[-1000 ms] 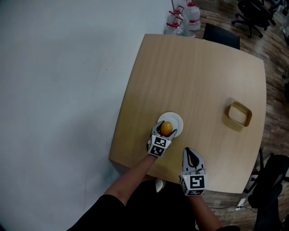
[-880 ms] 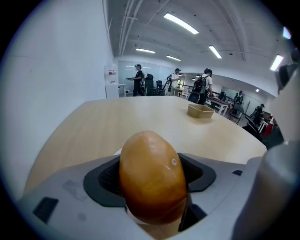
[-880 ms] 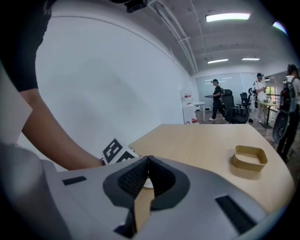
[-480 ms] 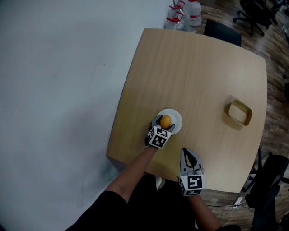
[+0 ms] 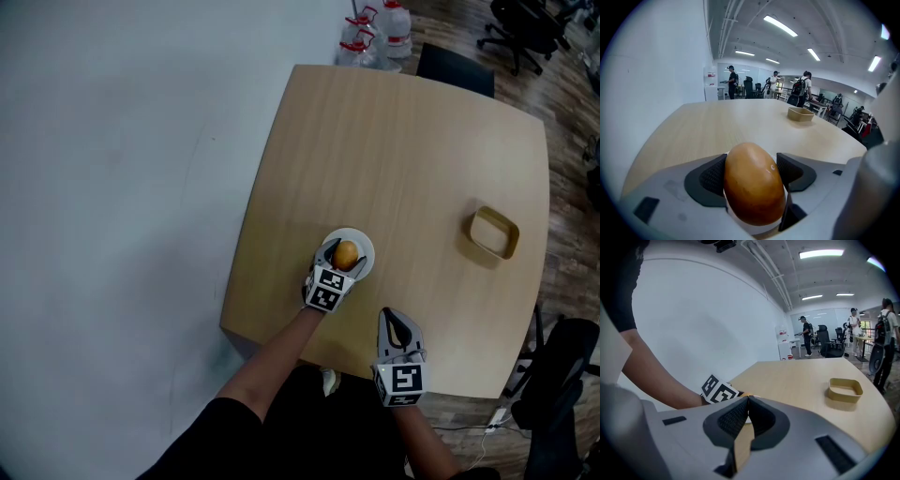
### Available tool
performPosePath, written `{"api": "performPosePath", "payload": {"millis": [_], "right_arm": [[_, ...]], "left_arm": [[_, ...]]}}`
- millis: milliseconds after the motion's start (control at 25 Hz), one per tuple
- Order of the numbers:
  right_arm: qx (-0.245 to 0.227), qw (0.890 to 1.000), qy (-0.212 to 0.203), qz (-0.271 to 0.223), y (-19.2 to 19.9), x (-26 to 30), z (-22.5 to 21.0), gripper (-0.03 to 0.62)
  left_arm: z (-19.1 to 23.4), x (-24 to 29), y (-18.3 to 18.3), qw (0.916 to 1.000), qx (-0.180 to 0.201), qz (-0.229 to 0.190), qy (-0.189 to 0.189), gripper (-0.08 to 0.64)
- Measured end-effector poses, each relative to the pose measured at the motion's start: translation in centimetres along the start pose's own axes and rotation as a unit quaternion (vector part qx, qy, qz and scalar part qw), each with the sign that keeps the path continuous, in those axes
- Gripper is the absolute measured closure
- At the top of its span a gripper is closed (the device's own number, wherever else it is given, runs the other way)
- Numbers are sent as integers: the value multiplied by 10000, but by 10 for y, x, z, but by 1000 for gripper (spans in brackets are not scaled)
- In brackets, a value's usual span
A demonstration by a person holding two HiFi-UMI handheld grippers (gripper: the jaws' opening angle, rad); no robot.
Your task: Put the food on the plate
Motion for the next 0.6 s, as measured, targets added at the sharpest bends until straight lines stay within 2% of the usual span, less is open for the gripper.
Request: {"api": "performPosePath", "payload": {"millis": [120,320,600], "right_arm": [[-28,10000,-46,28,4,-1,6,532],[-9,9999,-76,67,13,-5,8,532],[-56,10000,-55,-4,11,-11,16,532]], "left_arm": [[-4,6,2,9999,-33,92,112,241],[-3,1,8,9999,-12,62,-126,241],[0,-19,16,9997,-71,-22,-217,238]]}}
Point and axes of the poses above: the fingertips, and each gripper's own axes: x forward along the fingers, z to its left, y out of its underside, the point moved 2 cm from there along -x, backward along the fingers, and after that the axes turned 15 degrees about z, right-handed, at the moved point
